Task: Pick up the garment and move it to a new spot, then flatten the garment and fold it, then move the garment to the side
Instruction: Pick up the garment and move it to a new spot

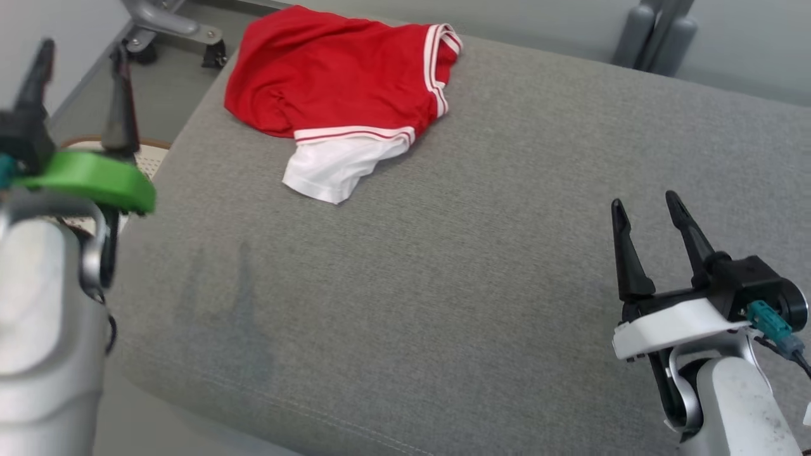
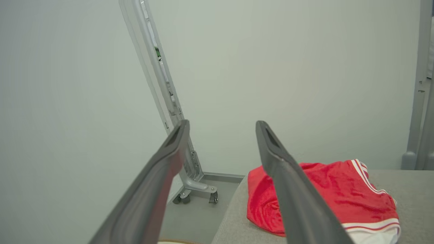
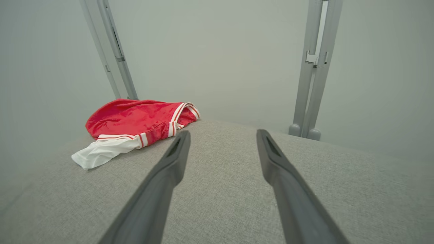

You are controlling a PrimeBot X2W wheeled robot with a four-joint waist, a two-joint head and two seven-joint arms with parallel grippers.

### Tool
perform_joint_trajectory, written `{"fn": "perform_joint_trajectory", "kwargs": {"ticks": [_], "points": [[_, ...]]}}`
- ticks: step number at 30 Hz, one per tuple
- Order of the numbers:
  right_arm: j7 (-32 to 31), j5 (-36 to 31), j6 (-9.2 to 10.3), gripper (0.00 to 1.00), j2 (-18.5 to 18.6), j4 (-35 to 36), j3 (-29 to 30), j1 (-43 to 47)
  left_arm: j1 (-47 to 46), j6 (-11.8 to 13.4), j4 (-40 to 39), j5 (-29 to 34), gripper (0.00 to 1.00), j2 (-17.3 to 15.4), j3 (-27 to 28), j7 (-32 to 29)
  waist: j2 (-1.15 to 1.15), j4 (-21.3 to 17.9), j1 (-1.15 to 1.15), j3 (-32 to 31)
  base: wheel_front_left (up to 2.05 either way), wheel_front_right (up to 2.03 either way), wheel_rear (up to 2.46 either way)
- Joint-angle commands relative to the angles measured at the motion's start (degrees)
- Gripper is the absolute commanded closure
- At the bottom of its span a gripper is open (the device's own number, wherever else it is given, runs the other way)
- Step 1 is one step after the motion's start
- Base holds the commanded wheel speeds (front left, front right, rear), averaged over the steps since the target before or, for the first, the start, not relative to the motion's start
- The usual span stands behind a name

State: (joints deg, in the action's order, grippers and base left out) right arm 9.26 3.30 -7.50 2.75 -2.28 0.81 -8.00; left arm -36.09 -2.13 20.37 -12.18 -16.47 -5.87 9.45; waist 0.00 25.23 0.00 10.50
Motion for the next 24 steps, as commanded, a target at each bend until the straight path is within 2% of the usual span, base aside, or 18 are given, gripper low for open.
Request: {"fn": "perform_joint_trajectory", "kwargs": {"ticks": [1,7,11,24], "points": [[-0.3,-0.5,0.02,0.0,0.2,1.0,0.1,-1.3,-3.8,-0.9,1.8,0.5,0.0,-0.8,-0.3,-1.7,0.0,-7.3,0.0,6.9,0.0,0.0,0.0],[-1.4,-1.1,0.02,0.0,0.2,5.1,-0.5,-4.4,-16.3,-4.5,10.2,-2.1,0.0,-4.6,-2.8,-11.7,0.0,-15.4,0.0,13.4,0.0,0.0,0.0],[-1.3,-1.3,0.02,0.0,0.2,6.8,0.1,-4.9,-19.6,-5.2,14.4,-5.3,0.0,-5.5,-5.3,-16.8,0.0,-18.5,0.0,16.4,0.0,0.0,0.0],[-0.3,-0.5,0.02,0.0,0.2,11.4,0.2,-6.1,-21.7,-5.4,21.5,-15.3,0.0,-7.7,-13.4,-27.7,0.0,-23.1,0.0,22.2,0.0,0.0,0.0]]}}
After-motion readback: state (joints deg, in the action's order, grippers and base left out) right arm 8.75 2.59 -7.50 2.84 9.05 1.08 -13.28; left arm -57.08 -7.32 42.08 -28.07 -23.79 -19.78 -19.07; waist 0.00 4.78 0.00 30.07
